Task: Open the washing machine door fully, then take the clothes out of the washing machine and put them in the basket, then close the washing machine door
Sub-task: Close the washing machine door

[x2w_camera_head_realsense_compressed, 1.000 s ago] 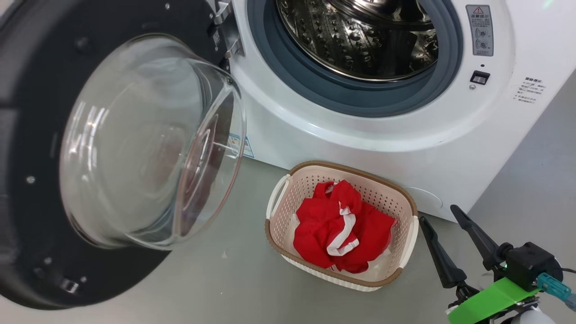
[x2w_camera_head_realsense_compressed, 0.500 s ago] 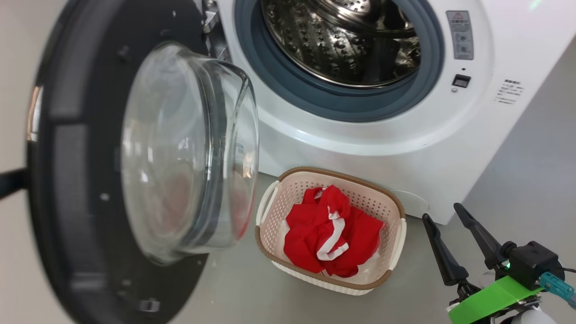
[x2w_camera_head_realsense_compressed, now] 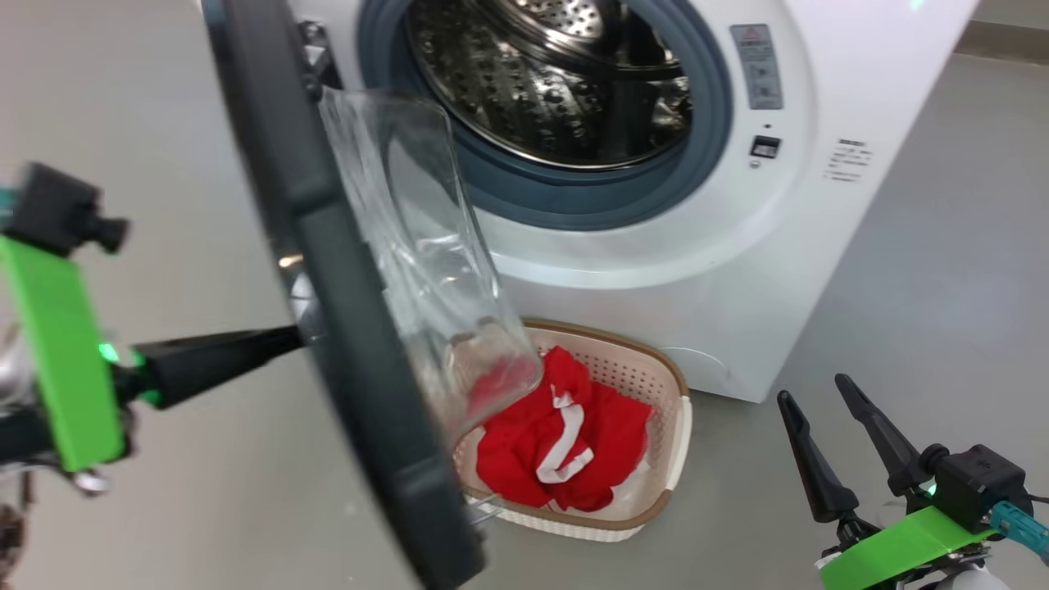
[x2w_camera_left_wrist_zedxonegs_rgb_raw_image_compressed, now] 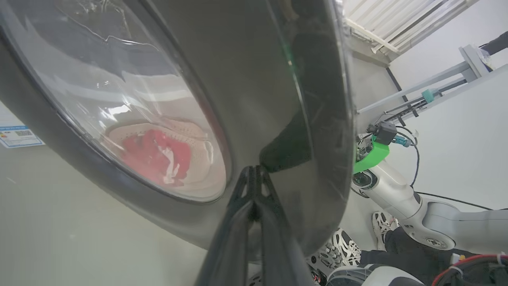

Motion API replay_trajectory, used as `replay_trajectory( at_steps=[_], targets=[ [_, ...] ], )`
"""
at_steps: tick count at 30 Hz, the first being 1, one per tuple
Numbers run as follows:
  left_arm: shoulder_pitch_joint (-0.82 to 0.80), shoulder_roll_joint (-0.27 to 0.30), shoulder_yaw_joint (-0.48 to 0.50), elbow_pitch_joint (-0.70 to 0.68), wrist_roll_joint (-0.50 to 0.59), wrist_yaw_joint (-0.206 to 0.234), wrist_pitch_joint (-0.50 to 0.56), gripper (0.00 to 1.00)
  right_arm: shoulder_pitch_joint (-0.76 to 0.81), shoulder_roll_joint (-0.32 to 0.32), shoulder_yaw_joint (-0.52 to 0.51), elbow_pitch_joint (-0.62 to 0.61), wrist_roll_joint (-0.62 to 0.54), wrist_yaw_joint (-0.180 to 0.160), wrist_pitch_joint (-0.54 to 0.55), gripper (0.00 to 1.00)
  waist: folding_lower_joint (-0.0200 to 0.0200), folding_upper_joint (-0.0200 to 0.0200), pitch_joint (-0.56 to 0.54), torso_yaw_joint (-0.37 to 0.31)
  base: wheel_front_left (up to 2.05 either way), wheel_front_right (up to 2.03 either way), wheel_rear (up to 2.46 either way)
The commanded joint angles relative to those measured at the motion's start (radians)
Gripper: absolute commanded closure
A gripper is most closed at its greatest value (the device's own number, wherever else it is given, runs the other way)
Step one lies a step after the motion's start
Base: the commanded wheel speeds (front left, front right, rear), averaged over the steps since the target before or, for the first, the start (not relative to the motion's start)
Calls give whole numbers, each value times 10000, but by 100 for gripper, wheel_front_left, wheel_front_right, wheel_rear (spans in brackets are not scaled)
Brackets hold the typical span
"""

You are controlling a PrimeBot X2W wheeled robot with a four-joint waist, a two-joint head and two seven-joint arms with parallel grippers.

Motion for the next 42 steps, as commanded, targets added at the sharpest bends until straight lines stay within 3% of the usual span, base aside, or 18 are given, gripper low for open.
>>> replay_trajectory(
  at_steps=[1,7,23,34,42],
  targets=[
    [-432,312,297,-365,135,-72,-198,100,-14,-74,157,-242,-53,48,-65,0,0,-1,-8,-206,0,0,0],
    [-722,128,-733,-602,569,-72,-1199,100,-77,-21,69,-253,-51,48,-65,0,0,-1,91,-662,0,0,0],
    [-2076,-333,-3125,437,1268,-73,-4546,100,-447,120,-180,-312,-29,48,-65,0,0,-1,680,-1759,0,0,0],
    [-3245,-870,-4232,1712,1549,-73,-7226,100,-818,200,-293,-377,-4,48,-65,0,0,-1,1186,-2291,0,0,0],
    [-4119,-820,-4691,2514,1442,-73,-8422,100,-1155,273,-372,-430,17,48,-65,0,0,-1,1624,-2642,0,0,0]
  ],
)
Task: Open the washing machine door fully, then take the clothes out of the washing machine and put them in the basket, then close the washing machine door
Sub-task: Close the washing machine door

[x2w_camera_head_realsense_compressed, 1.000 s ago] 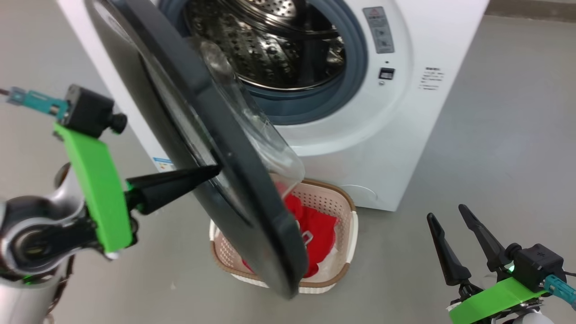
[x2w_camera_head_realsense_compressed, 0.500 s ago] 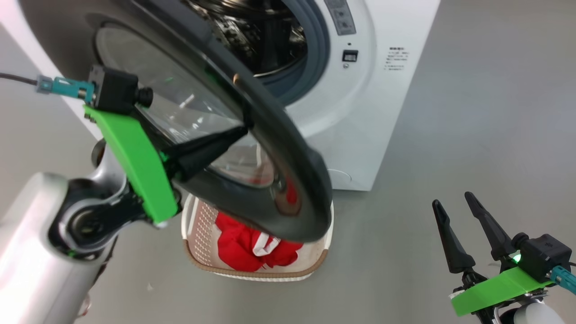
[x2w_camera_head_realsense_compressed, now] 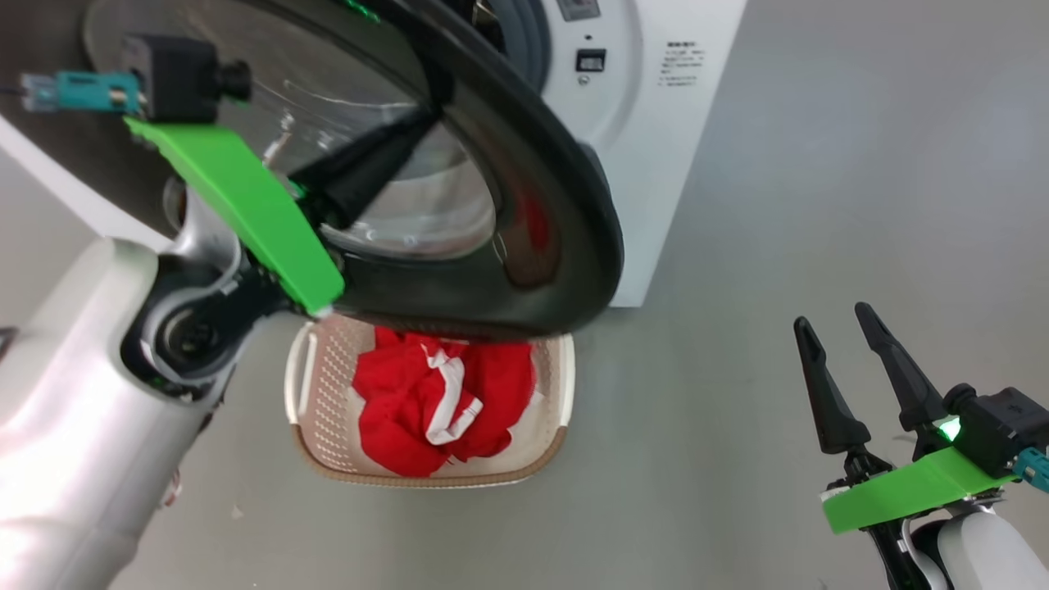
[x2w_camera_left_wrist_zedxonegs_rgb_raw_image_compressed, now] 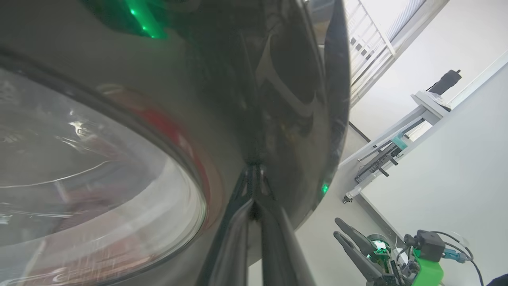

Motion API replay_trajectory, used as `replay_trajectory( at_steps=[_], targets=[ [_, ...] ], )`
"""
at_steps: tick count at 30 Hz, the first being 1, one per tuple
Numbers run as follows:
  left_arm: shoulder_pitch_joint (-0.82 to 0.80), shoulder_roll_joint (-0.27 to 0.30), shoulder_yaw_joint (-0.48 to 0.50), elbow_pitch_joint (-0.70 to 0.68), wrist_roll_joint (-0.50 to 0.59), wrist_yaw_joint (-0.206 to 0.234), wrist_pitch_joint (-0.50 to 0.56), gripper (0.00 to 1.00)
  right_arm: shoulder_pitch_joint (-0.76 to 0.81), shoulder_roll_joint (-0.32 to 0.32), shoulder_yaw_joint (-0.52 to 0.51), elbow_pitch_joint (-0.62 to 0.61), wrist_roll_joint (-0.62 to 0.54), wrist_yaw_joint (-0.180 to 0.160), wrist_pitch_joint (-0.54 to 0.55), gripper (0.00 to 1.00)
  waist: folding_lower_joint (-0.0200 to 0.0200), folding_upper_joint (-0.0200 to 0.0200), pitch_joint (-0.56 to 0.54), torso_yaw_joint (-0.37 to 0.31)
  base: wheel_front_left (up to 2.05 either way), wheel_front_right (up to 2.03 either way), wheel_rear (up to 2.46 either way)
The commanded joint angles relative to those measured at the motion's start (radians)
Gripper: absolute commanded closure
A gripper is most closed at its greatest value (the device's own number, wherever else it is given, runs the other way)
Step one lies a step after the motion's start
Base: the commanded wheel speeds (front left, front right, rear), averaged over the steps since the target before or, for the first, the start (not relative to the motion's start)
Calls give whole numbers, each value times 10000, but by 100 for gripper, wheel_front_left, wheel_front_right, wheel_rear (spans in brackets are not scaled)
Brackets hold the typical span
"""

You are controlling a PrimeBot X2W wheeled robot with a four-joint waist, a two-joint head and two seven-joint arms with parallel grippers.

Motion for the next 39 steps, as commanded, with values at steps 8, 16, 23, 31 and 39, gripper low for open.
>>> replay_trajectory(
  at_steps=[8,16,23,31,39],
  targets=[
    [-1192,635,-8,828,-280,-67,-1286,100,-384,160,177,-226,50,48,-65,0,0,0,456,-620,0,0,0],
    [-1766,808,-504,1600,-445,-67,-2378,100,-513,238,155,-194,57,48,-65,0,0,0,555,-929,0,0,0],
    [-1937,999,-1003,1989,-800,-67,-2890,100,-492,290,124,-159,38,48,-65,0,0,0,498,-969,0,0,0],
    [-1231,1356,-1589,1600,-1410,-67,-3227,100,-292,202,140,-137,4,48,-65,0,0,0,178,-691,0,0,0],
    [420,1820,-1924,1007,-1947,-67,-4378,80,-1,54,182,-104,-18,48,-65,0,0,0,-269,-361,0,0,0]
  ],
)
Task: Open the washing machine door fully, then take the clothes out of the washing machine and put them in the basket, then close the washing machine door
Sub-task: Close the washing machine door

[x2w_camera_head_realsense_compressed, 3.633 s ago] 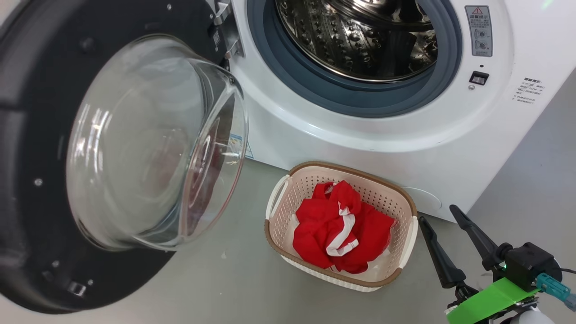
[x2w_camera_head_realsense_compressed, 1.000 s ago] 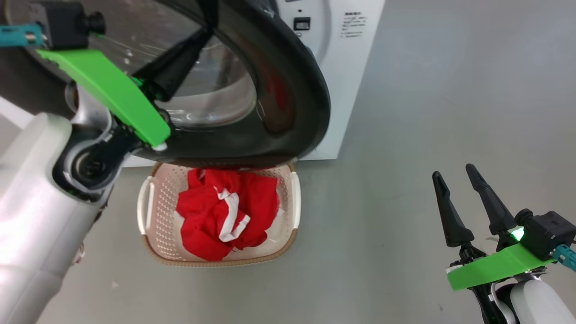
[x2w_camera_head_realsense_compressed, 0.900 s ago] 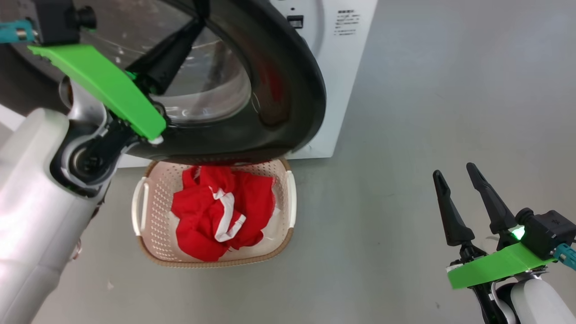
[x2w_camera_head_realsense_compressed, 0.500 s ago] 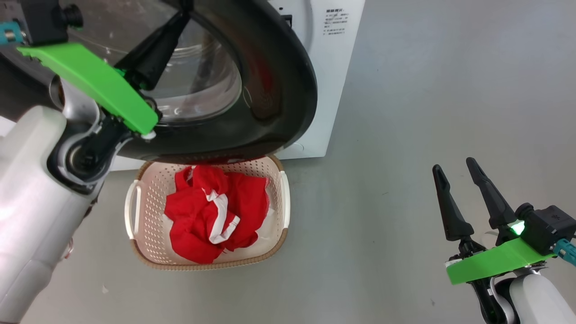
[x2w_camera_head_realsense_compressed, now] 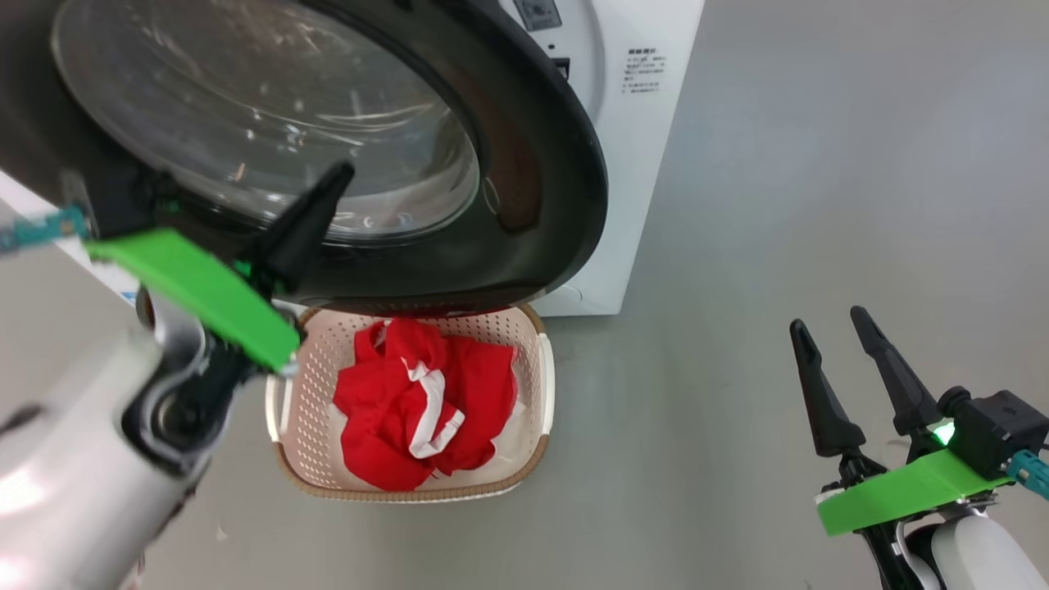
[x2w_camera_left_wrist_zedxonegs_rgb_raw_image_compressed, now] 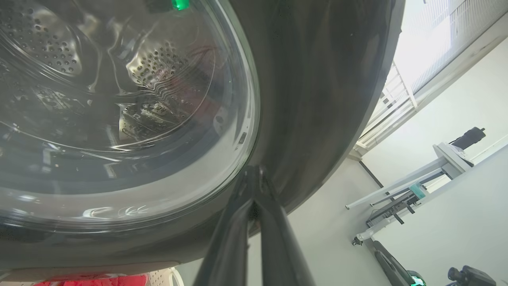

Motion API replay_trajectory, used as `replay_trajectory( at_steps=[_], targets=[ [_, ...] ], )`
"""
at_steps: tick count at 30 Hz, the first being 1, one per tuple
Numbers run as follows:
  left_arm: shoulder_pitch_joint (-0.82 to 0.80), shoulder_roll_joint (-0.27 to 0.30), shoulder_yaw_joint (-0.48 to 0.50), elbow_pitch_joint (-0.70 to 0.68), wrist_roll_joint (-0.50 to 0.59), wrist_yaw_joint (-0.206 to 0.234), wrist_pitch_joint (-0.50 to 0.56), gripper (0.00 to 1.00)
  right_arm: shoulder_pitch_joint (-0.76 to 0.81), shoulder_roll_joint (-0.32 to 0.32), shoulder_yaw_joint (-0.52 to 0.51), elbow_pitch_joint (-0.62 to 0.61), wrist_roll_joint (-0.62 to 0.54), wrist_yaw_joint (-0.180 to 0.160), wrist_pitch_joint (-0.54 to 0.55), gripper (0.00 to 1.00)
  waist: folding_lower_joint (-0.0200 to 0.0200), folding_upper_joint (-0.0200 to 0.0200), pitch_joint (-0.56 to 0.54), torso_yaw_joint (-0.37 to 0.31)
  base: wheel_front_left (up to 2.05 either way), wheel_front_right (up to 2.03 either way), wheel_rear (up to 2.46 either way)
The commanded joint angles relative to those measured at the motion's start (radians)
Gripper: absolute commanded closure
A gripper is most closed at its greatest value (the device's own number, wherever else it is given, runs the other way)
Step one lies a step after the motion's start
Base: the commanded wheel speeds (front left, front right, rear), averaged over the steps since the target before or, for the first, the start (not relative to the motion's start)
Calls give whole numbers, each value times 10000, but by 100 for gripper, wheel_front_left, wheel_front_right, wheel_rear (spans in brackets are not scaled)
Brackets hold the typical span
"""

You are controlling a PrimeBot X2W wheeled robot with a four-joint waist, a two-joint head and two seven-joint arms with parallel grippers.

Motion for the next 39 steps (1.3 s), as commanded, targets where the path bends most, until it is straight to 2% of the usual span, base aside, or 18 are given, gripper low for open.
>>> replay_trajectory(
  at_steps=[1,2,3,5,6,8,10,18,23,31,39],
  targets=[
    [278,588,352,-341,-162,-65,-333,69,92,-186,232,-208,-23,48,-65,0,0,0,-195,127,0,0,0],
    [551,653,366,-423,-253,-65,-518,62,146,-202,211,-202,-21,48,-65,0,0,0,-265,169,0,0,0],
    [551,653,366,-423,-253,-65,-518,62,146,-202,211,-202,-21,48,-65,0,0,0,-265,169,0,0,0],
    [1089,784,386,-565,-416,-65,-846,52,268,-214,185,-206,-30,48,-65,0,0,0,-383,228,0,0,0],
    [1353,855,360,-625,-467,-65,-946,42,335,-219,171,-211,-35,48,-65,0,0,0,-424,262,0,0,0],
    [1865,906,314,-706,-636,-65,-1088,16,469,-230,136,-205,-39,48,-65,0,0,0,-540,344,0,0,0],
    [2313,961,260,-748,-711,-65,-1208,0,600,-242,113,-206,-34,48,-65,0,0,0,-612,413,0,0,0],
    [3935,807,597,-559,-872,-65,-1654,0,1120,-293,-41,-168,13,48,-65,0,0,0,-812,499,0,0,0],
    [5019,631,1599,-229,-594,-65,-1728,0,1319,-282,-155,-186,6,48,-65,0,0,0,-938,281,0,0,0],
    [6672,-97,3648,124,1678,-65,-1734,0,1442,-267,-269,-191,-11,48,-65,0,0,0,-1039,-275,0,0,0],
    [8006,-1065,5633,-76,4040,-65,-1735,0,1652,-263,-413,-209,-10,48,-65,0,0,0,-1187,-814,0,0,0]
  ],
)
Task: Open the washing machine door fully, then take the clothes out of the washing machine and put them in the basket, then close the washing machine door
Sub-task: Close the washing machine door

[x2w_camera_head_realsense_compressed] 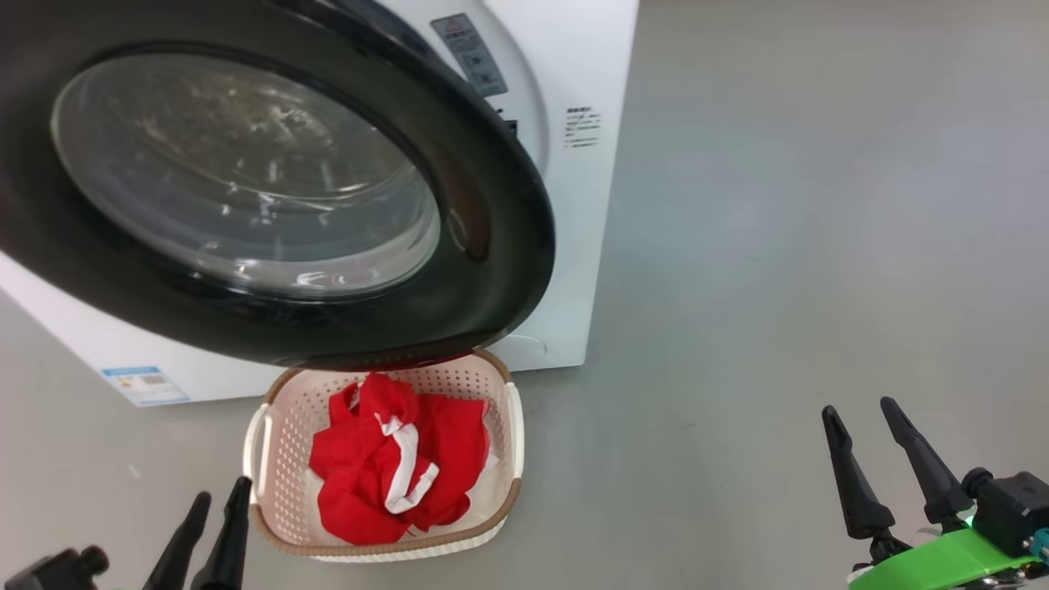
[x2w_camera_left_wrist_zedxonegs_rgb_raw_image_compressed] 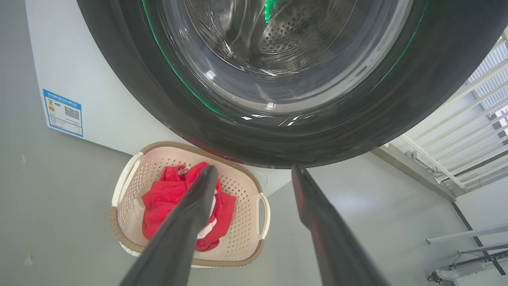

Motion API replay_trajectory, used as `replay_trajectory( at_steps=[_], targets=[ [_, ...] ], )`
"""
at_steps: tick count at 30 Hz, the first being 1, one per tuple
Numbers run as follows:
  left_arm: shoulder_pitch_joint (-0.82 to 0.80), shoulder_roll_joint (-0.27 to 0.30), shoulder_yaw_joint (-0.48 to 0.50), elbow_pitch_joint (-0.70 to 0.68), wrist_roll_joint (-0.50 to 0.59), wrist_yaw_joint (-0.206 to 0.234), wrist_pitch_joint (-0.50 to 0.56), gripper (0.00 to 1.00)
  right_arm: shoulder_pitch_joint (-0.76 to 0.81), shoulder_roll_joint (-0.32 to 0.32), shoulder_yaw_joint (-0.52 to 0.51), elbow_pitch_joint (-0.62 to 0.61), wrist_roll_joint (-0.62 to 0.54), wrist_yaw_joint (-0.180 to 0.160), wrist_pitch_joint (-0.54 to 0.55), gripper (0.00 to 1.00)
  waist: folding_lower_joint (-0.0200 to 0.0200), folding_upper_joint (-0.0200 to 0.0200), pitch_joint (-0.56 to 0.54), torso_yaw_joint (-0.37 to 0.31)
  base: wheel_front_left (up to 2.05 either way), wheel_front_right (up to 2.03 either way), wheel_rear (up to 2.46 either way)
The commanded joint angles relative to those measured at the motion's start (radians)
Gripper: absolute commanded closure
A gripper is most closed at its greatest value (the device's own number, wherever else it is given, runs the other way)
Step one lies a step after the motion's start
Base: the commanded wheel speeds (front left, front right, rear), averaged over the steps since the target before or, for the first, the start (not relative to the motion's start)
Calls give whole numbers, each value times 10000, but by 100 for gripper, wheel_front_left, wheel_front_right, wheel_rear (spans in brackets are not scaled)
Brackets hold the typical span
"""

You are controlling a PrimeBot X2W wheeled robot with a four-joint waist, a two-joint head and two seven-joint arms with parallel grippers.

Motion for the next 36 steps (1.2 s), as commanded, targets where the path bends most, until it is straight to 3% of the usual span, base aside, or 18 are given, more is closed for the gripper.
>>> replay_trajectory(
  at_steps=[1,7,21,27,36],
  targets=[
    [33,126,674,-255,432,-63,-121,0,-33,-185,117,-255,-5,48,-65,0,0,0,-97,-173,0,0,0],
    [754,-683,1916,-567,2388,-63,-121,0,127,-156,26,-251,-7,48,-65,0,0,0,-295,-283,0,0,0],
    [1677,-2560,3826,-1577,7034,-63,-122,0,314,-122,-88,-270,19,48,-65,0,0,0,-648,-234,0,0,0],
    [1988,-3064,4249,-2300,8174,-63,-122,0,420,-147,-130,-294,3,48,-65,0,0,0,-757,-153,0,0,0],
    [2280,-3339,4390,-2211,8640,-63,-122,0,453,-108,-57,-228,-24,48,-65,0,0,0,-866,-86,0,0,0]
  ],
)
